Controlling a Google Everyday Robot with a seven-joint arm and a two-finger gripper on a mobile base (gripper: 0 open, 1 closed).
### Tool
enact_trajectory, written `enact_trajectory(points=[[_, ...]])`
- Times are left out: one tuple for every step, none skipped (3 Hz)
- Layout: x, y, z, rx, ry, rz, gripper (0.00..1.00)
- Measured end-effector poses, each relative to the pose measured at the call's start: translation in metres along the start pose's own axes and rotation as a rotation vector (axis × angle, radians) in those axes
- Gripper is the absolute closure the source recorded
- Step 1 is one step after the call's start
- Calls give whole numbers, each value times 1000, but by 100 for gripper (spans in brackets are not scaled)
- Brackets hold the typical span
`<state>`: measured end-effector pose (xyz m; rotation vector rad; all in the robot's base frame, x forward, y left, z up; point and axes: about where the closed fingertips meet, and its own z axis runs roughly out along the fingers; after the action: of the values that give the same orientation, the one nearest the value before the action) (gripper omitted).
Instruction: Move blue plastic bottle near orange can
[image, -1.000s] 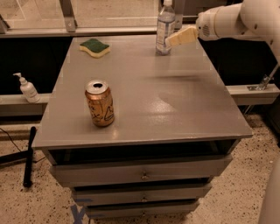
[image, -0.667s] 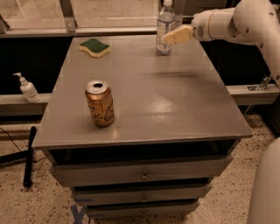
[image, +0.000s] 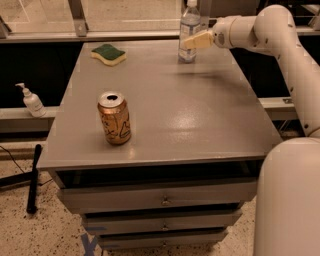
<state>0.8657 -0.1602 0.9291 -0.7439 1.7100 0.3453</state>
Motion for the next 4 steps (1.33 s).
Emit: enact_trajectory(points=[[11,-11,17,4,-8,23,0],[14,-9,33,-23,-23,55,18],[11,-2,43,-51,-37,83,41],[5,4,44,-77,-55,101,64]])
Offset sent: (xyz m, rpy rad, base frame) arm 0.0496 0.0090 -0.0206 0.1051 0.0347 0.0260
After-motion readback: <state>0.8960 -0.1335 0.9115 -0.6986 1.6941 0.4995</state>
